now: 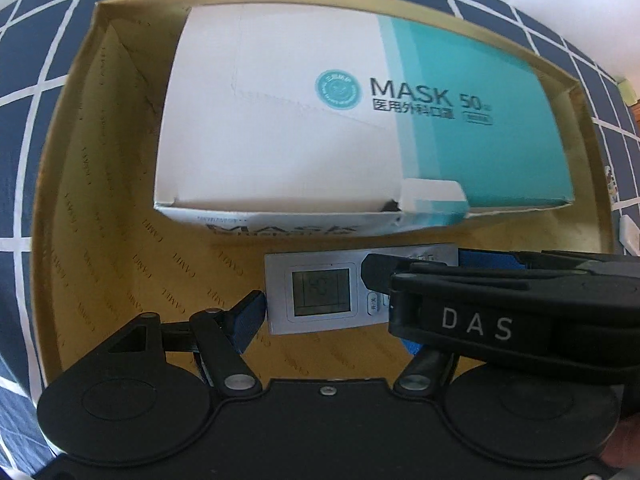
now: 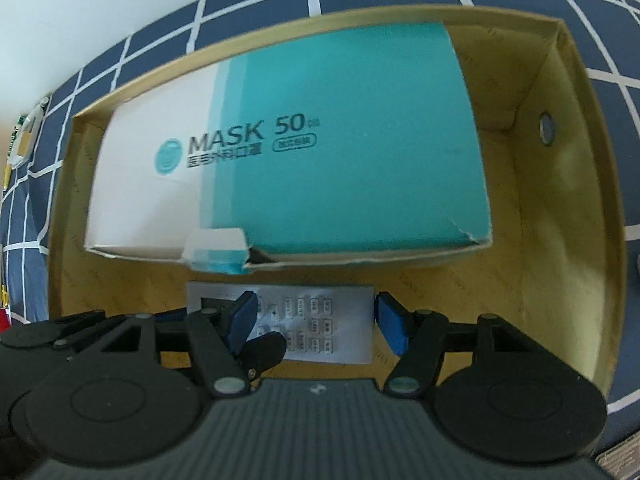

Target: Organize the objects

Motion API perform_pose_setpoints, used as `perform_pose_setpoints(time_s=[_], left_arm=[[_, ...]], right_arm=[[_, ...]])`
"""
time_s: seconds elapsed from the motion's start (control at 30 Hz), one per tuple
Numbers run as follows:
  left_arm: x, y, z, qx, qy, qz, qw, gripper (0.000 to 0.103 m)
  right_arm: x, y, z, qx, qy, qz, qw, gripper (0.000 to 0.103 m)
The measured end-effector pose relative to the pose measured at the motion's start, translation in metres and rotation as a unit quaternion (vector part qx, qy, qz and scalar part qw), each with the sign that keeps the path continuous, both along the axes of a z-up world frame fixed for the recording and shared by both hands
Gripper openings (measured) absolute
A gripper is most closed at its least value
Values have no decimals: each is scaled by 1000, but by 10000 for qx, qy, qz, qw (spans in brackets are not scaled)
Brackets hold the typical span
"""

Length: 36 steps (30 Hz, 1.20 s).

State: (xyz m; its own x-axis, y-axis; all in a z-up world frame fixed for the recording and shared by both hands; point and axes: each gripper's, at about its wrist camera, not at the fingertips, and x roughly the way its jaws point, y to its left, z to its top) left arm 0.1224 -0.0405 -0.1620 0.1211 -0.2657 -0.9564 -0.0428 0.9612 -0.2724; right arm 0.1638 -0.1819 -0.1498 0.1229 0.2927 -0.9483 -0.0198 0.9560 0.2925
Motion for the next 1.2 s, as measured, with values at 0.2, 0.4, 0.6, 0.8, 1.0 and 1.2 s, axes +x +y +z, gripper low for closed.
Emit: perform_pose_setpoints(time_s=[0.2, 0.4, 0.6, 0.8, 1.0, 1.2], left_arm=[[3, 3, -7, -16, 32, -22, 10000, 67], [2, 6, -11, -34, 69, -21, 10000, 67], [-3, 10, -12, -73, 98, 24, 9999, 68], [-10, 15, -6, -24, 53, 54, 10000, 73], [-24, 24, 6, -42, 58, 221, 9997, 75], [-46, 28, 30, 84, -51, 330, 9994, 79]], right_arm=[[4, 0, -9, 0, 66, -15, 10000, 64], [4, 1, -14, -14, 115, -27, 9999, 65], [4, -2, -15, -20, 123, -29, 9999, 65], [7, -10, -13, 26, 109, -105, 9999, 65], [2, -21, -2, -24, 61, -156, 9999, 67], [-12, -30, 22, -19, -113, -137, 9998, 68]])
